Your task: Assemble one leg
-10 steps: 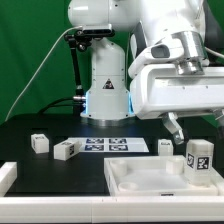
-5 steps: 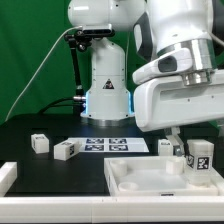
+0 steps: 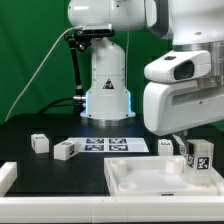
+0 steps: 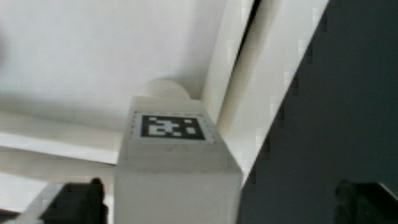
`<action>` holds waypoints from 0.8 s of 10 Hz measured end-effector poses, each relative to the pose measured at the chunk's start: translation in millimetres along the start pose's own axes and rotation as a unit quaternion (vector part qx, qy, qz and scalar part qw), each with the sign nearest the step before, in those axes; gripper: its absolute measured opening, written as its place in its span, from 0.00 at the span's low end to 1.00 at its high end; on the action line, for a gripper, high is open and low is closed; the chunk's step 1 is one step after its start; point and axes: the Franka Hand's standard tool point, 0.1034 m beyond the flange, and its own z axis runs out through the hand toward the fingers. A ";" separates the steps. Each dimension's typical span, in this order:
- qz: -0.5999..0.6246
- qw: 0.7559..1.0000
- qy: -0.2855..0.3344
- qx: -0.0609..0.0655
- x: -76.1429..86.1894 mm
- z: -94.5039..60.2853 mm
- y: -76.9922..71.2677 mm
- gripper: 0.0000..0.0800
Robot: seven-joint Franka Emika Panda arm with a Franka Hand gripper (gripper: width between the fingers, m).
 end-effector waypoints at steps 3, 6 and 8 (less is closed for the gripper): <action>0.010 1.000 0.020 -0.010 -8.3 -3.2 7.8 0.81; 0.019 0.999 0.032 -0.016 -21.4 -2.7 6.3 0.81; 0.015 0.999 0.035 -0.018 -21.6 0.4 9.1 0.66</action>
Offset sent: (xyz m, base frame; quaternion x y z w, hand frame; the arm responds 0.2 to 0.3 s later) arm -0.0292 -0.0114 0.0040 -0.0330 0.0278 0.0588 0.9973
